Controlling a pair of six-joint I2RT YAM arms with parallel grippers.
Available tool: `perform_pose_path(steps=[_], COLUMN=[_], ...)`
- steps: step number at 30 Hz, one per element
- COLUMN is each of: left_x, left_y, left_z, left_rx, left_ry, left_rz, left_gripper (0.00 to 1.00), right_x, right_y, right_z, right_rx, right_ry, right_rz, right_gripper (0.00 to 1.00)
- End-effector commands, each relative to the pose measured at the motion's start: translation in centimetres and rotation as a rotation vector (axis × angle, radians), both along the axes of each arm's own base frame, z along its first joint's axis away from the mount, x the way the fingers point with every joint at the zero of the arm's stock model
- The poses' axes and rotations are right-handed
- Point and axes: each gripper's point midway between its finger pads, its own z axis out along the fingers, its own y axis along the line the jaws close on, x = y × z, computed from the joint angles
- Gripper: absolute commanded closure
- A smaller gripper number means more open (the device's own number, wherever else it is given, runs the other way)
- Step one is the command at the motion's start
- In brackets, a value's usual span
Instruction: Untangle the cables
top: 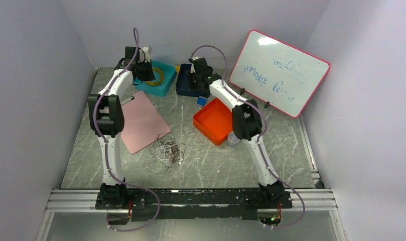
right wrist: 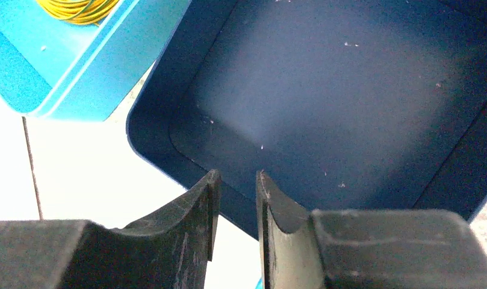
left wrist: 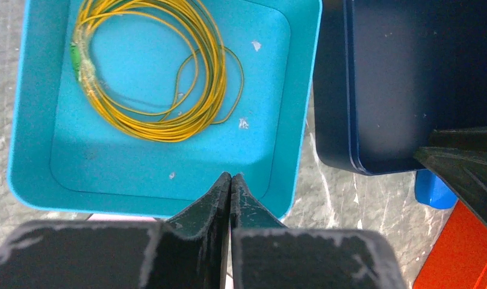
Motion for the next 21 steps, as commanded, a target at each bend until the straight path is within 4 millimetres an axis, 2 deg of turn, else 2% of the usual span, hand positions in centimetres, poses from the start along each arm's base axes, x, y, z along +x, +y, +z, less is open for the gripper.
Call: perform_pose_path(steps=[1, 6, 14, 21], left_x=[-0.2, -0.4, 0.0, -1.3], left_y=[-2.2, -3.1, -2.5, -2.9], left_z=[-0.4, -2.1, -3.6, -5.4], left_rx=[0.038, 0.056, 0.083, 0.106], left_ry=[0.009, 0.034, 0.05, 0.097], left_rz=[-0.078, -0.086, -0.056, -0.094], left_gripper=[0.93, 0.93, 0.93, 0.93], right_x=[-1.7, -2.7, -4.2, -5.4], right_y=[1.2, 1.5, 1.7, 2.2], right_z=[-1.7, -2.2, -3.0, -2.9], right_rx=[-0.022, -0.047, -0.055, -0.05], right_ry=[0.032, 0.049, 0.088, 0.105], right_rz=[0.097, 0.135, 0.181, 0.217], right_gripper=[0.68, 0.68, 0.68, 0.7])
